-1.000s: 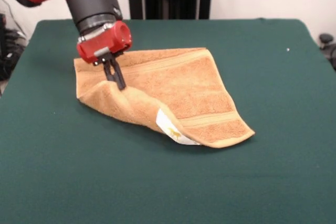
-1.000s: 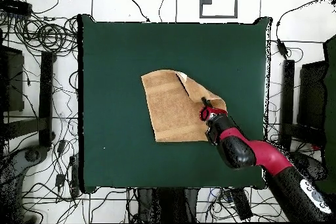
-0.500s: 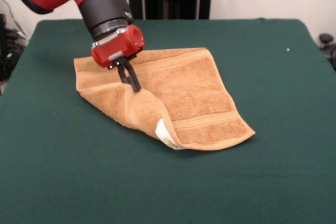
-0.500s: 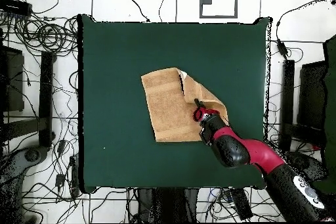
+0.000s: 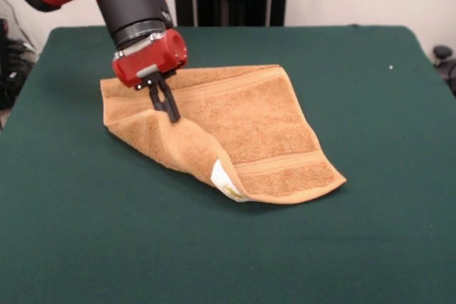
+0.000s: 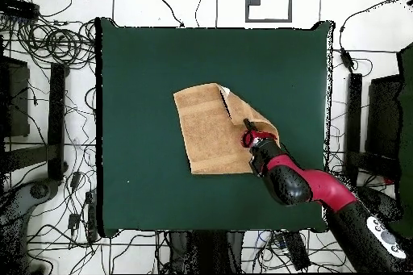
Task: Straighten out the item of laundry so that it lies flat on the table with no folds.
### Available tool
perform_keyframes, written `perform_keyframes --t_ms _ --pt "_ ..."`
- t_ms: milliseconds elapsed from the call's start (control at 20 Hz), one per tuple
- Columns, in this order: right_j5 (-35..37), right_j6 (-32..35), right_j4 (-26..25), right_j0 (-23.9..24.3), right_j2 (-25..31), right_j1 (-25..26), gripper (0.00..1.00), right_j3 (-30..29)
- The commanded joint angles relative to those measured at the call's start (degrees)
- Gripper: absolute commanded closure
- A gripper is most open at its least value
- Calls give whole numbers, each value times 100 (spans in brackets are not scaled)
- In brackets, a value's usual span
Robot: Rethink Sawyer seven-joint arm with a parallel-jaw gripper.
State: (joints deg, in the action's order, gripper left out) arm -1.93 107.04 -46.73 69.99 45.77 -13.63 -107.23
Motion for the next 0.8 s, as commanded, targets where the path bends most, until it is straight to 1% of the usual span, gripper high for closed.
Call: perform_keyframes --t_ms 50,100,200,350,400,450,550,600,650,700,750,800 --pt "-107 86 -418 -123 488 7 100 145" --pt "-143 37 -506 -95 560 -13 100 131" --pt "-273 -95 -774 -85 761 -233 100 90" --pt "-287 -324 -1387 24 1252 -436 100 59" --pt "-366 -294 -1490 -43 1249 -627 100 54" --pt "-412 -224 -1545 -75 1241 -713 100 52" --pt "-656 -47 -1571 -232 1044 -987 100 58" --pt "-823 33 -1505 -348 872 -1152 100 60" --pt "-870 92 -1495 -390 816 -1237 100 67" --pt "-1034 156 -1391 -517 611 -1389 100 84" --pt "-1103 191 -1350 -570 519 -1449 100 88" --pt "-1314 225 -1195 -708 259 -1573 100 92"
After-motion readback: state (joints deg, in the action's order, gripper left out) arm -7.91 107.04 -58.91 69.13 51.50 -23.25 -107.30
